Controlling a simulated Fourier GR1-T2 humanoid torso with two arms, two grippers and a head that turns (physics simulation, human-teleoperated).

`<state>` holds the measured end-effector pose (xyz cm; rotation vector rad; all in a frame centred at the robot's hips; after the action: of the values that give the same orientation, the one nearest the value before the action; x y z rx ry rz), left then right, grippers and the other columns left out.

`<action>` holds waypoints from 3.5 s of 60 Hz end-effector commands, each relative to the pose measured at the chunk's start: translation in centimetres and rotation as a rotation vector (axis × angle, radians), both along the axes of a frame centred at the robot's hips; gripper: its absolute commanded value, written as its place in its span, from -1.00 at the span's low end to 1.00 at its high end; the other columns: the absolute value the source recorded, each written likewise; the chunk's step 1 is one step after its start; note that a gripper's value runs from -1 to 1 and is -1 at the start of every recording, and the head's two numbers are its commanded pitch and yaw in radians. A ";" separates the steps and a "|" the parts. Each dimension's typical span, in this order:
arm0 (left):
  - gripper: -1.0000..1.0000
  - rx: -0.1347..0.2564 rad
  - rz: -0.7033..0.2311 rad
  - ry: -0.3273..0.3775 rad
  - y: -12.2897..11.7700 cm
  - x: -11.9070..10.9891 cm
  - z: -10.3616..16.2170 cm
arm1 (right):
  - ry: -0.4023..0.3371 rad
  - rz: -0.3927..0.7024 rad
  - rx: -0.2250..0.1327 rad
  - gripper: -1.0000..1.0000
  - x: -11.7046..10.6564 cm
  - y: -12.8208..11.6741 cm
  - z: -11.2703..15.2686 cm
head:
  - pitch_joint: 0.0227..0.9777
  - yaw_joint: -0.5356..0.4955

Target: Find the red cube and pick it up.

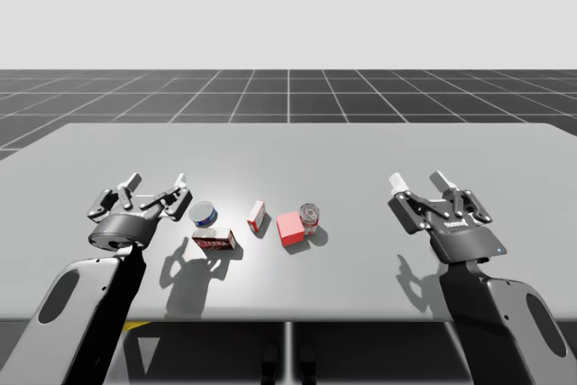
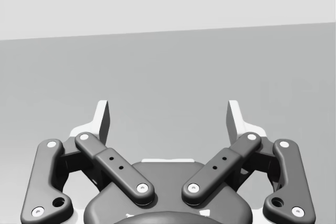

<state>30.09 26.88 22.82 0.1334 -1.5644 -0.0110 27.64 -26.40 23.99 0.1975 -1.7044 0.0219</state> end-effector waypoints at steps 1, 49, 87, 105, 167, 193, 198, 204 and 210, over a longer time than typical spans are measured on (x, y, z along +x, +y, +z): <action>-1.00 -0.003 0.004 -0.003 0.1 0.0 0.1 | 0.009 -0.006 0.003 -1.00 0.1 -0.1 0.0 | -0.03 0.08; -1.00 -0.015 -0.007 -0.015 0.0 0.2 0.3 | 0.030 0.010 -0.025 -1.00 0.4 0.3 -0.4 | 0.72 0.01; -1.00 -0.014 -0.014 -0.015 -0.1 0.2 0.1 | 0.142 0.175 -0.136 -1.00 -9.4 9.9 -4.3 | 0.68 0.02; -1.00 -0.005 -0.019 -0.013 -0.5 0.3 0.0 | 0.262 0.279 -0.165 -1.00 -11.6 12.5 -7.8 | 0.68 0.05; -1.00 -0.007 -0.017 -0.017 -0.6 0.0 0.2 | 0.299 0.164 -0.270 -1.00 -4.9 21.5 -12.0 | 0.72 0.07; -1.00 -0.009 -0.019 -0.020 -0.5 -0.1 0.2 | 0.336 0.142 -0.327 -1.00 -2.7 23.0 -12.4 | 0.73 0.07; -1.00 -0.009 -0.020 -0.020 -0.5 -0.1 0.3 | 0.346 0.136 -0.338 -1.00 -2.3 23.1 -12.5 | 0.73 0.07; -1.00 -0.008 -0.021 -0.021 -0.5 -0.1 0.3 | 0.348 0.126 -0.342 -1.00 -1.7 23.1 -12.6 | 0.73 0.07; -1.00 -0.008 -0.022 -0.021 -0.6 -0.1 0.3 | 0.348 0.114 -0.341 -1.00 -1.1 23.0 -12.6 | 0.73 0.08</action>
<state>30.00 26.34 23.07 0.1114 -1.5860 -0.0194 25.74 -2.91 12.03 0.0672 -1.3365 0.3518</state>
